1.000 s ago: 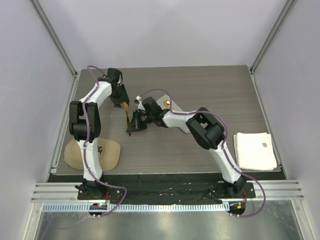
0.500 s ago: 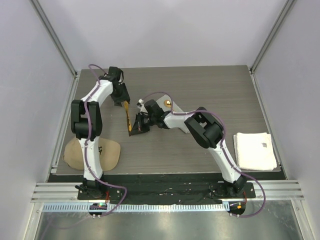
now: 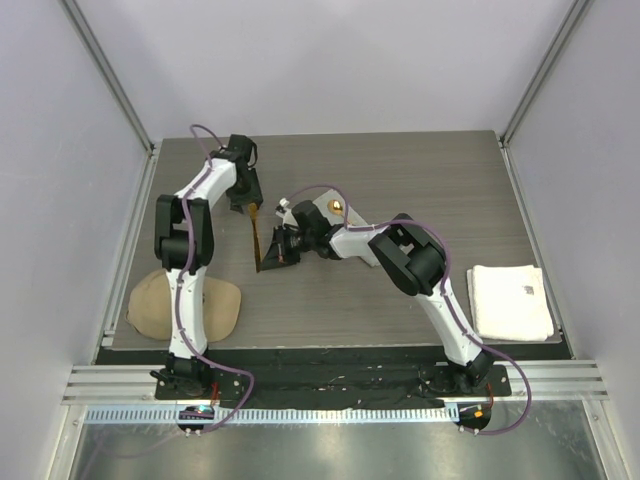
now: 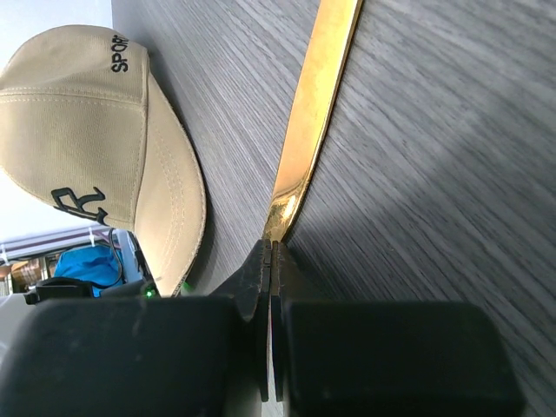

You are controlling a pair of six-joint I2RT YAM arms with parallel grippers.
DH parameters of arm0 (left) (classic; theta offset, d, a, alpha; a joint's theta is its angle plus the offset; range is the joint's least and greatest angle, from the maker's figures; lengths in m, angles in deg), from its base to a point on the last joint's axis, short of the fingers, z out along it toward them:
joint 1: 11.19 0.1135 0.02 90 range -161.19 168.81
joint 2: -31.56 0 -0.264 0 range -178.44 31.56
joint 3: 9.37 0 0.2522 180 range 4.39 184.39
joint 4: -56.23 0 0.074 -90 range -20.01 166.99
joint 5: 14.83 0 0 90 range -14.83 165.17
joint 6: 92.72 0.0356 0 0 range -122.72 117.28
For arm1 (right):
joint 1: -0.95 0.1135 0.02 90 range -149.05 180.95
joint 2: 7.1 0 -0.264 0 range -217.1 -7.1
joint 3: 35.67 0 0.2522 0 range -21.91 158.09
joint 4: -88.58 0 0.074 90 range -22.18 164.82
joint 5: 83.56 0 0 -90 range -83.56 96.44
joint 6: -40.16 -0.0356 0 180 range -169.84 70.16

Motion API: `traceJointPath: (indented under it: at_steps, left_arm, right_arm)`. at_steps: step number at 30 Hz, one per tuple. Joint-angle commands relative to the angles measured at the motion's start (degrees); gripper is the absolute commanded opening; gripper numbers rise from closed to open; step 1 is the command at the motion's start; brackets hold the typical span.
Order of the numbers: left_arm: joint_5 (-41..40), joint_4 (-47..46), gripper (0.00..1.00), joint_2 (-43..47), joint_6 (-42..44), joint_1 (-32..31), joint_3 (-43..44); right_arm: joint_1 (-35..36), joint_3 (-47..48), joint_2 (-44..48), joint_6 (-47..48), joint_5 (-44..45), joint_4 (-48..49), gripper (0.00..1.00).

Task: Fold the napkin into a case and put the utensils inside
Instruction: Move the knife to the center of the board, then pick up the knife from the center of the board.

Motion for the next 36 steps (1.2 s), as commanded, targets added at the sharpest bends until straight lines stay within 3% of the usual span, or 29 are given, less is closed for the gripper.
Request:
traceJointPath:
  at_steps: [1,16,36]
  left_arm:
    - [-3.75,-1.29,0.51,0.16,2.64,-1.27,1.79]
    - [0.73,-3.66,0.52,5.87,-0.61,-0.04,-1.64]
    - [5.39,-4.28,0.53,5.61,-3.43,2.51,-1.11]
  right_arm:
    - [-0.45,-1.25,-2.3,1.55,2.74,-1.76,0.01]
    - [-0.28,1.38,7.72,2.7,3.18,-6.07,0.01]
    - [2.09,8.6,-1.42,0.24,1.07,-5.72,0.01]
